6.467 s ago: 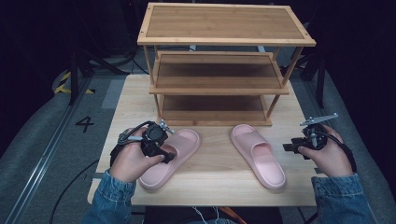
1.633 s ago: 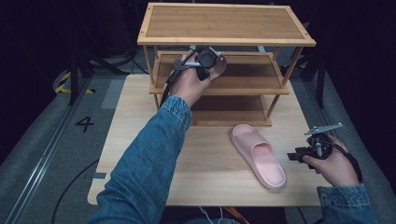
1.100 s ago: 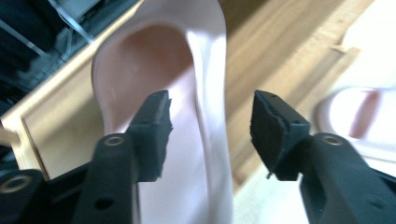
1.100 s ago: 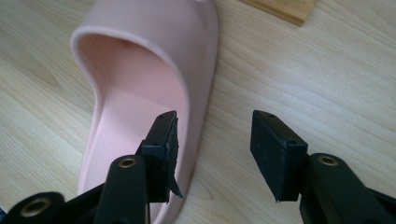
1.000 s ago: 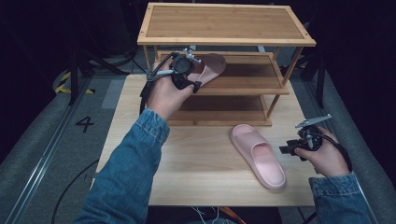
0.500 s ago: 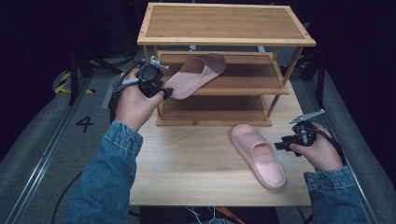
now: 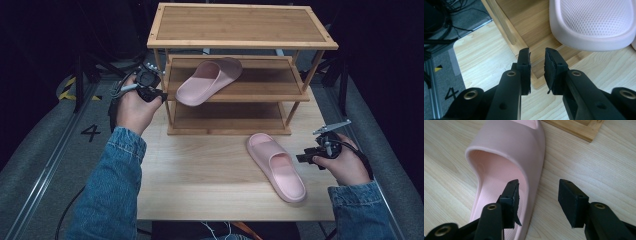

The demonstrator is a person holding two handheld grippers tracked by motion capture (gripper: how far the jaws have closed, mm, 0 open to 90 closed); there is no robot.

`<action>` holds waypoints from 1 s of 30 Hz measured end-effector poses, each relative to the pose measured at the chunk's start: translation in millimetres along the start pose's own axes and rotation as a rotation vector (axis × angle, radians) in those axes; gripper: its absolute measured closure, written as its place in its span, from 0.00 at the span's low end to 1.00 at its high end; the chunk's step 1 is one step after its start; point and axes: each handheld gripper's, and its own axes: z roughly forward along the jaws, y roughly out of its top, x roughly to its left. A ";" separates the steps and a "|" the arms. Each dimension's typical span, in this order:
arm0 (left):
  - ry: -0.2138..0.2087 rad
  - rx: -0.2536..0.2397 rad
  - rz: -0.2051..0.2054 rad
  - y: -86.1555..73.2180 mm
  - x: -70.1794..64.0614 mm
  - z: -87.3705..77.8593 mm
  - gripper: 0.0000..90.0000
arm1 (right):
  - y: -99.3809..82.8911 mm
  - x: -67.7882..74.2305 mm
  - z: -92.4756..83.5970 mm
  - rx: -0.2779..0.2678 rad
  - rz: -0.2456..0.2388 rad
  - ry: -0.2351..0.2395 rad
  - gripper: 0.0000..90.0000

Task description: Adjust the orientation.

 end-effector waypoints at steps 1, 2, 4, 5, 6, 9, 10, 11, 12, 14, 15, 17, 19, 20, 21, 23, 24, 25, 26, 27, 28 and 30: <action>-0.010 -0.005 0.005 -0.1 -1.5 0.8 0.83 | -1.3 -0.4 -0.3 -0.003 0.006 0.000 0.58; -0.020 -0.009 0.003 0.1 -3.8 1.3 0.83 | -2.2 -0.8 -0.8 -0.002 0.008 -0.005 0.58; -0.037 -0.010 0.010 1.1 -8.6 2.4 0.83 | -4.1 -1.6 -1.7 -0.002 0.013 -0.006 0.58; -0.042 -0.014 0.019 2.0 -10.9 2.5 0.83 | -4.9 -1.9 -2.1 -0.003 0.015 -0.007 0.58; -0.048 -0.022 0.024 2.9 -13.4 2.5 0.82 | -5.6 -2.0 -2.7 -0.002 0.015 -0.012 0.58; -0.045 -0.013 0.043 5.2 -20.6 1.5 0.83 | -8.3 -2.3 -4.7 -0.005 0.019 -0.011 0.58; -0.048 -0.012 0.047 5.6 -21.7 1.5 0.83 | -8.3 -2.3 -4.7 -0.005 0.019 -0.011 0.58; -0.056 -0.016 0.045 5.6 -23.2 2.0 0.83 | -8.8 -2.4 -4.8 -0.006 0.023 -0.013 0.58; -0.060 -0.015 0.049 6.0 -24.2 1.9 0.84 | -9.5 -2.7 -5.1 -0.005 0.024 -0.017 0.58; -0.066 -0.016 0.059 6.3 -28.0 1.5 0.85 | -11.0 -3.3 -5.9 -0.005 0.028 -0.018 0.58; -0.073 -0.019 0.066 6.7 -30.4 1.5 0.86 | -11.5 -3.7 -6.3 -0.004 0.029 -0.016 0.58; -0.089 -0.020 0.079 7.4 -36.3 1.3 0.87 | -12.6 -4.0 -6.5 -0.008 0.031 -0.020 0.58; -0.101 -0.020 0.101 8.7 -41.7 1.3 0.88 | -13.4 -4.2 -7.0 -0.006 0.033 -0.023 0.58; -0.108 -0.021 0.108 9.6 -45.4 1.6 0.89 | -13.7 -4.3 -7.1 -0.006 0.034 -0.020 0.58; -0.116 -0.018 0.123 11.2 -49.2 1.6 0.89 | -14.0 -4.3 -7.4 -0.006 0.034 -0.022 0.58; -0.136 -0.024 0.133 13.7 -55.5 3.2 0.90 | -14.7 -4.2 -8.1 -0.006 0.034 -0.023 0.58; -0.142 -0.024 0.142 15.2 -58.3 3.9 0.91 | -14.9 -4.1 -8.5 -0.005 0.034 -0.025 0.58; -0.149 -0.024 0.145 16.7 -61.6 4.7 0.91 | -15.3 -4.2 -8.8 -0.006 0.034 -0.026 0.58; -0.153 -0.028 0.149 18.1 -64.7 5.6 0.91 | -15.7 -4.4 -9.0 -0.008 0.035 -0.024 0.58; -0.164 -0.028 0.154 19.5 -67.8 6.6 0.91 | -16.2 -4.6 -9.4 -0.008 0.037 -0.026 0.58; -0.171 -0.026 0.163 20.7 -69.9 7.3 0.91 | -16.7 -5.2 -9.9 -0.010 0.038 -0.024 0.58; -0.179 -0.030 0.175 24.3 -76.7 9.5 0.91 | -17.9 -6.3 -11.0 -0.012 0.038 -0.027 0.58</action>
